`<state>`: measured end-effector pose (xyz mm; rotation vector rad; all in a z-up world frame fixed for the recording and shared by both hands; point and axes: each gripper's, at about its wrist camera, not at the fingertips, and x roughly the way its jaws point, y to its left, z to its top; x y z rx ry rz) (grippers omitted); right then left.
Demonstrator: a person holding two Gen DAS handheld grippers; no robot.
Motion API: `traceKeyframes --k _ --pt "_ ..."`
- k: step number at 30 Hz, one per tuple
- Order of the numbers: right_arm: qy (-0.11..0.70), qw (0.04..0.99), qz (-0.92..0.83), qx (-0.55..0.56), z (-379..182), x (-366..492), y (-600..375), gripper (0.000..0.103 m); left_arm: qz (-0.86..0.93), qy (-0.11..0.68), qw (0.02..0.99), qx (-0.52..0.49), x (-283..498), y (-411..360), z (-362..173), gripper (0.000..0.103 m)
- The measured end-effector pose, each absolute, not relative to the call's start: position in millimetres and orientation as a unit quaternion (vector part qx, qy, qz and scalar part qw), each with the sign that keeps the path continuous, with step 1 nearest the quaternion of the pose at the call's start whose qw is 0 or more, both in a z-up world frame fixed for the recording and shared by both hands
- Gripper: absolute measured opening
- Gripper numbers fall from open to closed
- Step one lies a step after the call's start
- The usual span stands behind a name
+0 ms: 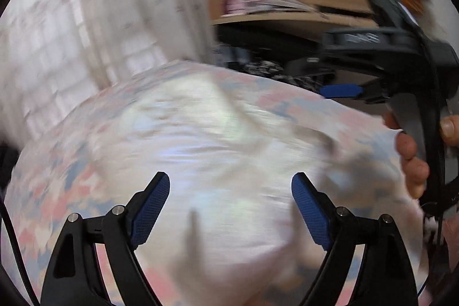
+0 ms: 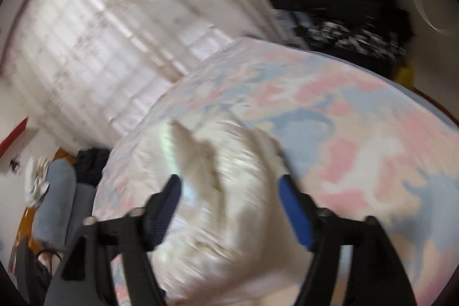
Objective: Fold large clothes
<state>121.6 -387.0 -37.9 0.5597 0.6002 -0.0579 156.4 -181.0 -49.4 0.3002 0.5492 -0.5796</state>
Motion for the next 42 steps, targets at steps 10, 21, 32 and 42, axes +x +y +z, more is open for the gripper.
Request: traceKeyframes --k 10,21,32,42 --pt "0.421 0.898 0.085 0.093 -46 265 -339 0.081 -0.146 0.318 0.935 0.065 290 -125 -69 0.086" --pt "0.446 0.877 0.135 0.119 -92 297 -335 0.026 -0.175 0.311 0.929 0.102 319 -175 -79 0.086" --pt "0.391 0.898 0.069 0.189 -130 238 -378 0.026 -0.206 0.294 0.907 0.221 293 -260 -103 0.086" --pt "0.360 0.906 0.080 0.207 -162 259 -387 0.028 -0.200 0.332 0.908 0.160 333 -253 -129 0.097"
